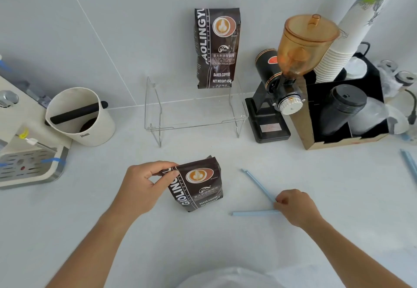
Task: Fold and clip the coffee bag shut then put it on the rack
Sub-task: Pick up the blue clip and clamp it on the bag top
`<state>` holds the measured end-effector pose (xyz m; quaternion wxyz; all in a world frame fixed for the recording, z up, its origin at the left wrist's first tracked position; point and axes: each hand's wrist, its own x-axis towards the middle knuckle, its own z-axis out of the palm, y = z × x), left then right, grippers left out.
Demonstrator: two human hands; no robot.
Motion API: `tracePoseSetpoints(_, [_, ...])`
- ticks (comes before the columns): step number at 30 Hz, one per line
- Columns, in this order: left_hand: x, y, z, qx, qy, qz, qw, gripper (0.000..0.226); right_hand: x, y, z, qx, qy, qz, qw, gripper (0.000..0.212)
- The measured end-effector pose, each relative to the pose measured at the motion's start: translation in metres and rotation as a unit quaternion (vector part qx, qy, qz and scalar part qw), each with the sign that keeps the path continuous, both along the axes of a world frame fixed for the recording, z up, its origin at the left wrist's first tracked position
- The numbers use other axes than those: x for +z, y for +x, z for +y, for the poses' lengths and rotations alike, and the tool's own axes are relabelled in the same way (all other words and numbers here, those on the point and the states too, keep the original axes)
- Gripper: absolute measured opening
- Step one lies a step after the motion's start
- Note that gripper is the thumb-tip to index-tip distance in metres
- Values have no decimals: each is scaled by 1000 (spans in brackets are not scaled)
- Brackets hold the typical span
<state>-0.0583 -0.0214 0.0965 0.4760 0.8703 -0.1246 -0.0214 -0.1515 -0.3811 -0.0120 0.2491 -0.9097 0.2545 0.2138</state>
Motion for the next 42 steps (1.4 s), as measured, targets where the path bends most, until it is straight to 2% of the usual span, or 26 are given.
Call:
tracePoseSetpoints(3, [1,-2,1,-4,-8,-5,1000,40,-3,-3,5,0,-23,0,1000,13])
tracePoseSetpoints(8, [-4,-2,1,7,-39,-2,999,35,4,-5,8,0,-32,-38,999,14])
tracePoseSetpoints(16, [-13,-5,5,4,-125,69,990,36,70,8,7,-76,135,-159,975,27])
tracePoseSetpoints(20, [-13,-5,3,-3,-152,44,987,26,124,21,19,-106,216,-221,945,24])
tracePoseSetpoints(25, [-12,-4,1,-9,-174,64,983,26,173,44,59,-56,275,-268,922,17])
tracePoseSetpoints(33, [-19,-8,3,57,-249,107,961,21,173,80,109,40,277,-218,935,10])
tracePoseSetpoints(38, [-22,-8,0,92,-258,112,955,37,168,86,115,75,273,-189,940,11])
tracePoseSetpoints(42, [-21,-7,-3,112,-298,123,940,30,169,87,113,95,313,-164,931,15])
